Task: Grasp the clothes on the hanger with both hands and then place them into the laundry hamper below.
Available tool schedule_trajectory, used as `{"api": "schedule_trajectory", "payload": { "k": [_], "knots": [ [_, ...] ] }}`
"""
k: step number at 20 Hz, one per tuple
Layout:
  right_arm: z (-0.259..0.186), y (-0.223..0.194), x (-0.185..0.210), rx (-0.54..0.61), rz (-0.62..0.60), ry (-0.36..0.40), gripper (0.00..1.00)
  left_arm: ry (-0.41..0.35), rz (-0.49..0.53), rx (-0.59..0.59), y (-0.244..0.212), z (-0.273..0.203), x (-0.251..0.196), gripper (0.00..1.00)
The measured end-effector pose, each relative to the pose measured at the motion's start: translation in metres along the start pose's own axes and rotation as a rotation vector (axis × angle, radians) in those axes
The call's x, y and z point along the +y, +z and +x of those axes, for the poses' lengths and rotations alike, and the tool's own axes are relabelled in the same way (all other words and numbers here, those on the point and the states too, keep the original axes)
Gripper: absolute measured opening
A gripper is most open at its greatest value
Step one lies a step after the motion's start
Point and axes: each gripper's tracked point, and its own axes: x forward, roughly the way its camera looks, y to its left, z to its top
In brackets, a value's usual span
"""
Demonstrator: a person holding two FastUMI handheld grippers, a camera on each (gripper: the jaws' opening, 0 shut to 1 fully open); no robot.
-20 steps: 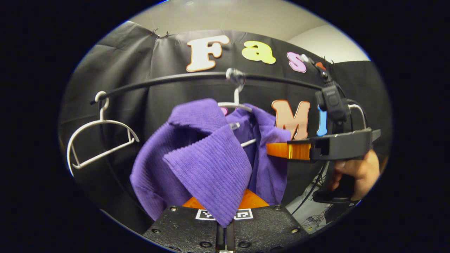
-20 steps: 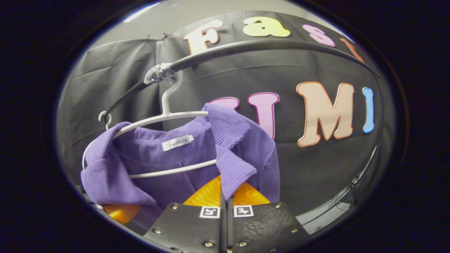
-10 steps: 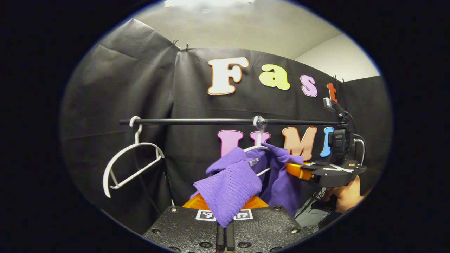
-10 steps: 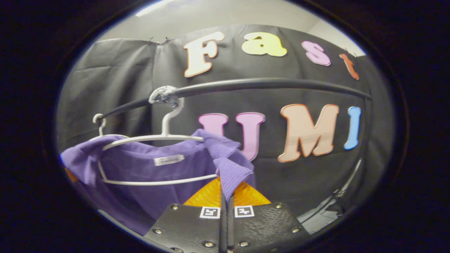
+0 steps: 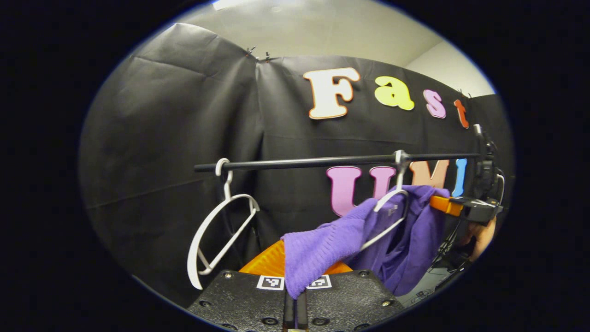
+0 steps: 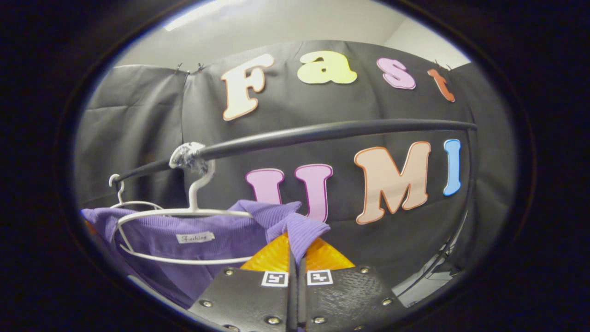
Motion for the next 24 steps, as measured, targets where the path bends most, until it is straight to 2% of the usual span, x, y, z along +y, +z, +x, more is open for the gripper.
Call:
{"api": "schedule_trajectory", "payload": {
  "k": [1, 2, 5, 6, 9, 18, 21, 24],
  "knots": [
    [0.004, 0.000, -0.001, -0.007, -0.012, -0.008, 0.05, 0.014, 0.012, -0.003, 0.000, 0.008, 0.008, 0.03],
    [0.007, -0.002, -0.002, -0.012, -0.024, -0.019, 0.01, 0.023, 0.027, -0.006, 0.001, 0.014, 0.012, 0.04],
    [0.020, -0.003, -0.012, -0.019, -0.054, -0.052, 0.05, 0.036, 0.027, -0.034, 0.014, 0.038, 0.021, 0.03],
    [0.026, -0.003, -0.014, -0.024, -0.061, -0.057, 0.01, 0.031, 0.021, -0.042, 0.017, 0.046, 0.020, 0.03],
    [0.039, -0.001, -0.024, -0.041, -0.068, -0.085, 0.00, 0.019, 0.016, -0.047, 0.019, 0.068, 0.015, 0.03],
    [0.077, -0.019, -0.038, -0.058, -0.119, -0.123, 0.00, -0.087, -0.025, -0.062, 0.001, 0.110, -0.009, 0.03],
    [0.094, -0.026, -0.045, -0.054, -0.140, -0.146, 0.01, -0.165, -0.047, -0.075, -0.010, 0.125, -0.014, 0.03],
    [0.103, -0.042, -0.055, -0.029, -0.163, -0.179, 0.01, -0.200, -0.083, -0.043, -0.033, 0.137, -0.013, 0.03]
  ]
}}
